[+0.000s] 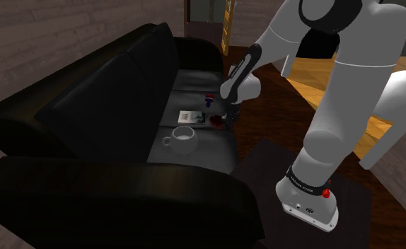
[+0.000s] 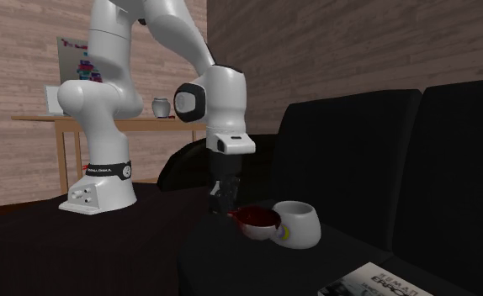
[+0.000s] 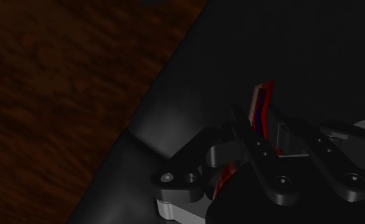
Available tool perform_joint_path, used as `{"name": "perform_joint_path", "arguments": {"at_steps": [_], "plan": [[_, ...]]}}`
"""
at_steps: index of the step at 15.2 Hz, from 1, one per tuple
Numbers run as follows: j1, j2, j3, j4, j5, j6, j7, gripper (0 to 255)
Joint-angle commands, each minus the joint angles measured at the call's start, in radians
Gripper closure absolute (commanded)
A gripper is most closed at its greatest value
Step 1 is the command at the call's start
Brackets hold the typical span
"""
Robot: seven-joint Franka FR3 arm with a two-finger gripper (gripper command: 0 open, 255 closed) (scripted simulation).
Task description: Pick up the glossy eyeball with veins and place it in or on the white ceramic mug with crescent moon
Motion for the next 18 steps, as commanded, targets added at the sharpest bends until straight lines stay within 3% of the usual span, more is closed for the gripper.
{"name": "perform_joint_path", "arguments": {"at_steps": [1,13,18], "plan": [[0.004,-0.031,-0.007,-0.004,-0.016,-0.026,0.013,255],[0.006,-0.201,-0.022,0.005,-0.094,-0.201,0.072,255],[0.074,-0.15,0.047,0.08,-0.072,-0.221,0.193,255]]}}
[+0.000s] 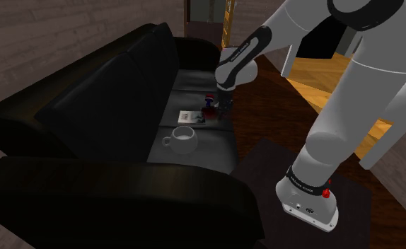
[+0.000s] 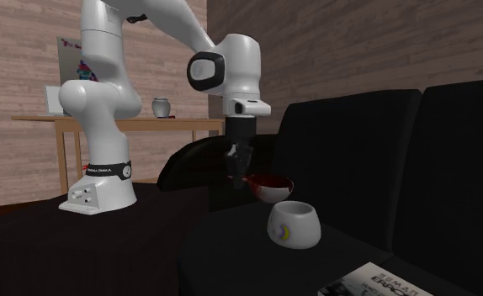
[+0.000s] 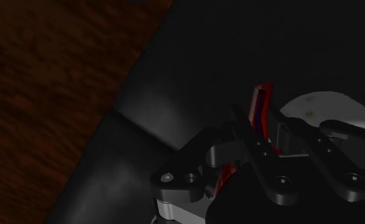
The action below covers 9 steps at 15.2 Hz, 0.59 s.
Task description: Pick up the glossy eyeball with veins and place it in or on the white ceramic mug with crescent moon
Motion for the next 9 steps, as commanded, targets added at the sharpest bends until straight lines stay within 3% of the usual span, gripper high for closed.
{"name": "perform_joint_path", "arguments": {"at_steps": [1,9], "plan": [[0.027,0.027,0.027,0.039,0.008,-0.011,0.05,255],[0.125,0.151,0.111,0.224,0.014,-0.064,0.229,255]]}}
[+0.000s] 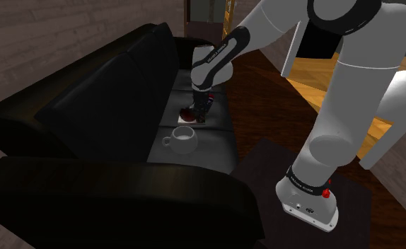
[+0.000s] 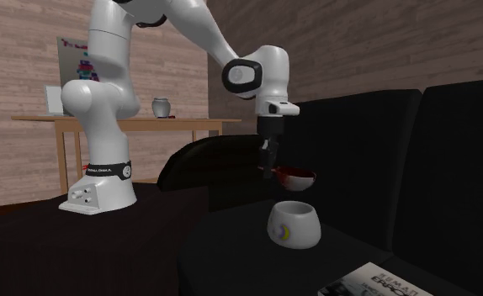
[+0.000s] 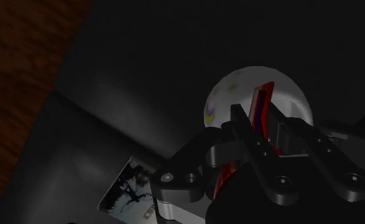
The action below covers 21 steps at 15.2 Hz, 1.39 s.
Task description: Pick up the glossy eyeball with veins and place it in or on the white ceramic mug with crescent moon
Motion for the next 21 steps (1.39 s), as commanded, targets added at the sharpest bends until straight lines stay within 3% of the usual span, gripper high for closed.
{"name": "perform_joint_path", "arguments": {"at_steps": [1,5,21], "plan": [[0.024,0.036,0.017,0.057,-0.002,-0.019,0.045,255],[0.063,0.101,0.041,0.158,-0.008,-0.052,0.113,255],[0.061,0.264,0.045,0.145,0.001,0.123,0.1,255]]}}
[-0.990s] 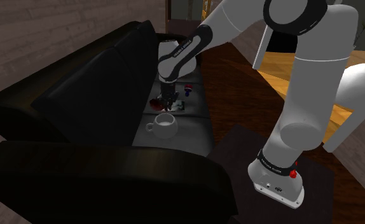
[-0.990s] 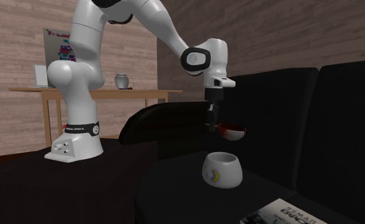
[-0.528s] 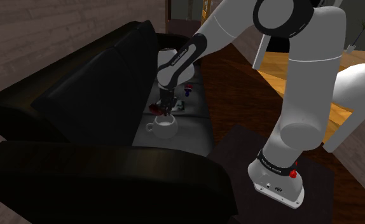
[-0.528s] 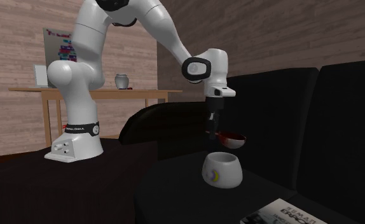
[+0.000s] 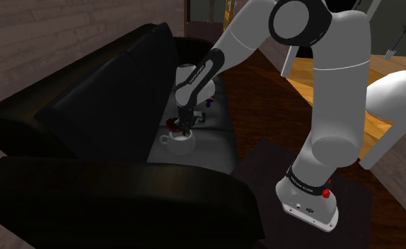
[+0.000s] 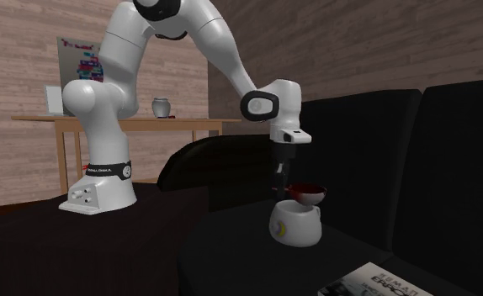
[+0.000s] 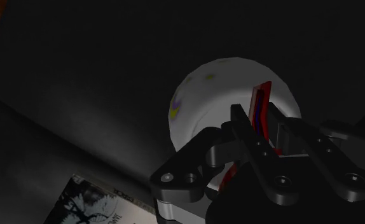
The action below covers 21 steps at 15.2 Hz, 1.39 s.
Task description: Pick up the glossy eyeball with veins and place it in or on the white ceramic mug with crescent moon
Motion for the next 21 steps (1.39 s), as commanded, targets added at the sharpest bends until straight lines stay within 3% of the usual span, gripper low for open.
{"name": "perform_joint_path", "arguments": {"at_steps": [1,7,8,13,17,21], "plan": [[-0.001,0.007,-0.001,0.003,0.0,0.005,-0.001,255],[-0.001,0.007,-0.001,0.003,0.0,0.005,-0.001,255],[-0.001,0.007,-0.001,0.003,0.0,0.005,-0.001,0],[-0.001,0.007,-0.001,0.003,0.0,0.005,-0.001,0],[-0.003,-0.093,-0.005,0.01,-0.006,-0.103,0.003,0],[-0.003,-0.093,-0.005,0.01,-0.006,-0.103,0.003,0]]}}
